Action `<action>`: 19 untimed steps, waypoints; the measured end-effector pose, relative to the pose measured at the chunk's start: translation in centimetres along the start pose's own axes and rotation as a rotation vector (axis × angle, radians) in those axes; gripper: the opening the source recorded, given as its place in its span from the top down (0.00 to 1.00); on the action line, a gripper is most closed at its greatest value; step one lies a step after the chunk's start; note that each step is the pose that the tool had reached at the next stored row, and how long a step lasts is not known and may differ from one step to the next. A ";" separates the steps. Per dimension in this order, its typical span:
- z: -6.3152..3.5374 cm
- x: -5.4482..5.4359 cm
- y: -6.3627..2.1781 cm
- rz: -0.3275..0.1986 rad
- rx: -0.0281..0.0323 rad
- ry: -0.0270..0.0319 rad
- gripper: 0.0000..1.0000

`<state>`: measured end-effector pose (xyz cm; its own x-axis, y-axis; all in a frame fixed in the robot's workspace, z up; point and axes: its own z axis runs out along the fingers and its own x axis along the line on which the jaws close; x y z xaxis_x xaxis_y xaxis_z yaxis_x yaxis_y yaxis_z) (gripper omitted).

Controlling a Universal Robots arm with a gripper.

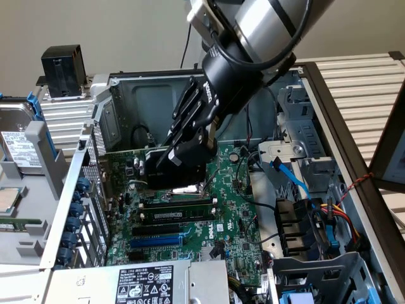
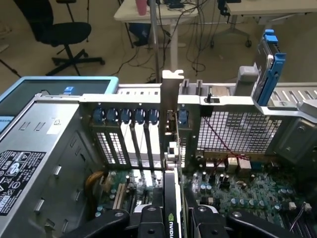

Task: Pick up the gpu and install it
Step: 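Insert the gpu into the slot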

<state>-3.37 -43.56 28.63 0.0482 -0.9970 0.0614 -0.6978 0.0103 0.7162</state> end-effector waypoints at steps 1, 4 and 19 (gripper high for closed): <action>0.20 0.0 -0.06 -0.001 0.0002 0.0014 0.73; 0.67 -0.1 -0.25 -0.004 0.0031 0.0038 0.73; 1.55 0.2 -0.81 -0.007 0.0271 -0.0005 0.73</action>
<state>-3.90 -43.91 26.99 0.0528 -0.9970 0.0560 -0.7165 0.0012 0.6976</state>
